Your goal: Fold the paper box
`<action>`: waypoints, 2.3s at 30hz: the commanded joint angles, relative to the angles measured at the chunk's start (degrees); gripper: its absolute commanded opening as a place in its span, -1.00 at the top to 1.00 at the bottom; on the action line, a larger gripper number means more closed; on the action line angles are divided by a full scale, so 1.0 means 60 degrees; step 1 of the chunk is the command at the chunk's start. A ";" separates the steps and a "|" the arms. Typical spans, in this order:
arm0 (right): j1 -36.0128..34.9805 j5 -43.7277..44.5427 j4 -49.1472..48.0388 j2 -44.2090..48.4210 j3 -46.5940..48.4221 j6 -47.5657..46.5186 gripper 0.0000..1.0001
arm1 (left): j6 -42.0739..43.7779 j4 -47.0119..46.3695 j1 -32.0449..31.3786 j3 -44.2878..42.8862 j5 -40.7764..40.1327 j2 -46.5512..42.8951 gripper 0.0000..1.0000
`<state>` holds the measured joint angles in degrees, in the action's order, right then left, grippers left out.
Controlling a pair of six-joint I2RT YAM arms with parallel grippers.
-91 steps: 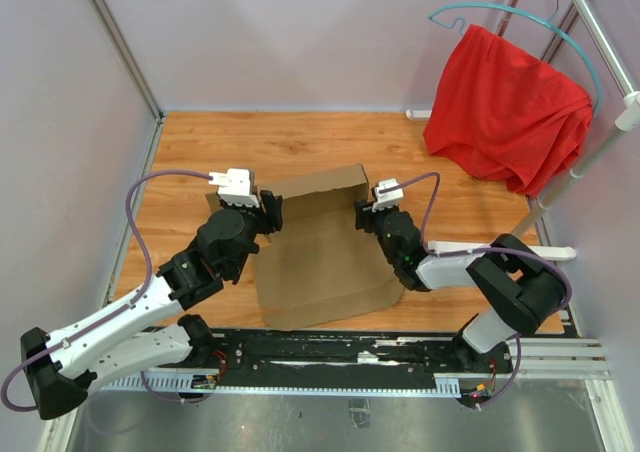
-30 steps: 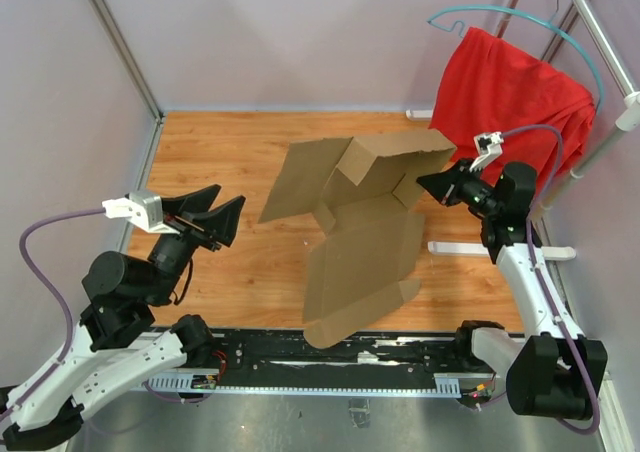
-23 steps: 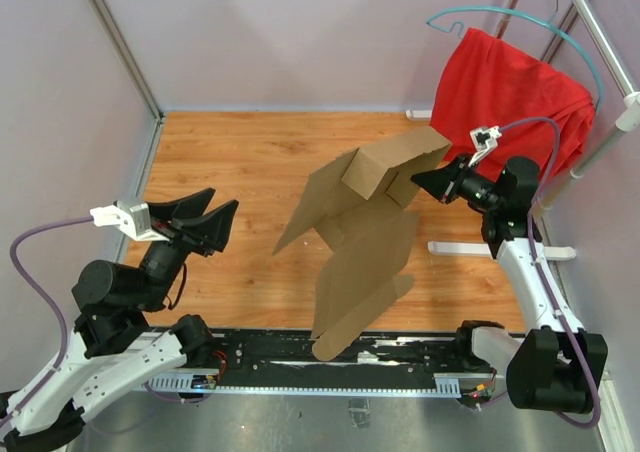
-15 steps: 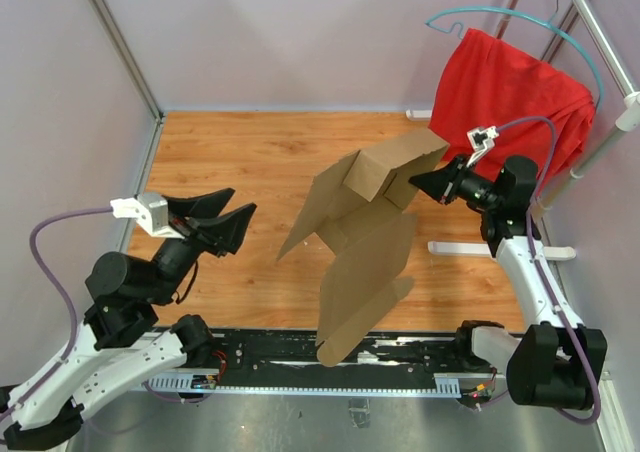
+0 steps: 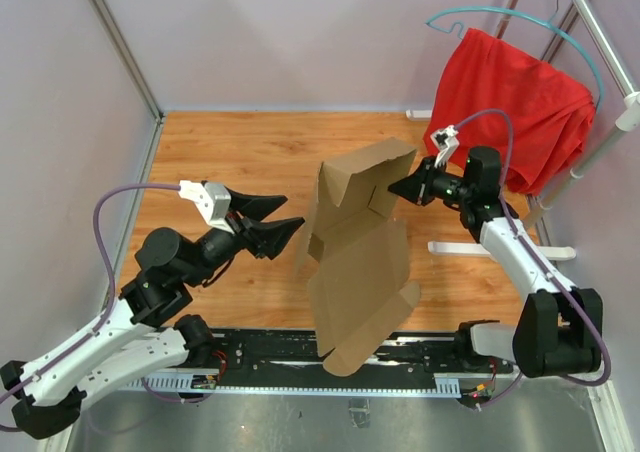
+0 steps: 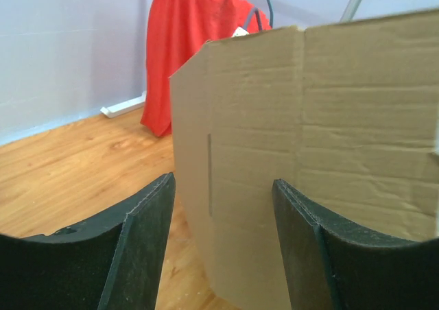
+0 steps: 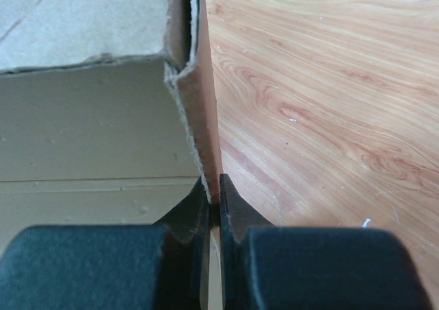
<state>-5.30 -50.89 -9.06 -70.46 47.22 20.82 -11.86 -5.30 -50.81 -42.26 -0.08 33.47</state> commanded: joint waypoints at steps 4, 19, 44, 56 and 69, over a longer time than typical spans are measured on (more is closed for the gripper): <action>-0.0526 0.1490 0.0045 -0.1041 0.0359 -0.0458 0.98 | 0.0116 -0.0412 -0.0014 0.0431 0.0059 -0.0188 -0.29; -0.1374 0.1708 -0.1451 -0.1251 -0.0640 -0.0436 0.98 | 0.0232 -0.1106 -0.0014 0.1612 -0.1829 0.1661 -0.25; -0.2149 0.5638 0.0683 0.1407 -0.1015 -0.1026 0.99 | -0.0390 0.0751 -0.0017 0.1728 -0.3936 0.0033 -0.20; -0.2232 0.5661 0.0938 0.1837 -0.1198 -0.1098 0.98 | -0.0631 -0.0743 -0.0028 0.2600 -0.2111 -0.0258 -0.23; -0.2788 0.6497 0.1090 0.1792 -0.1003 -0.1104 0.98 | -0.0556 -0.0627 -0.0028 0.2517 -0.1870 -0.0032 -0.42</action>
<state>-19.86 -14.76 -2.15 -60.62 40.21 14.41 -15.53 -8.88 -50.81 -25.69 -10.39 31.05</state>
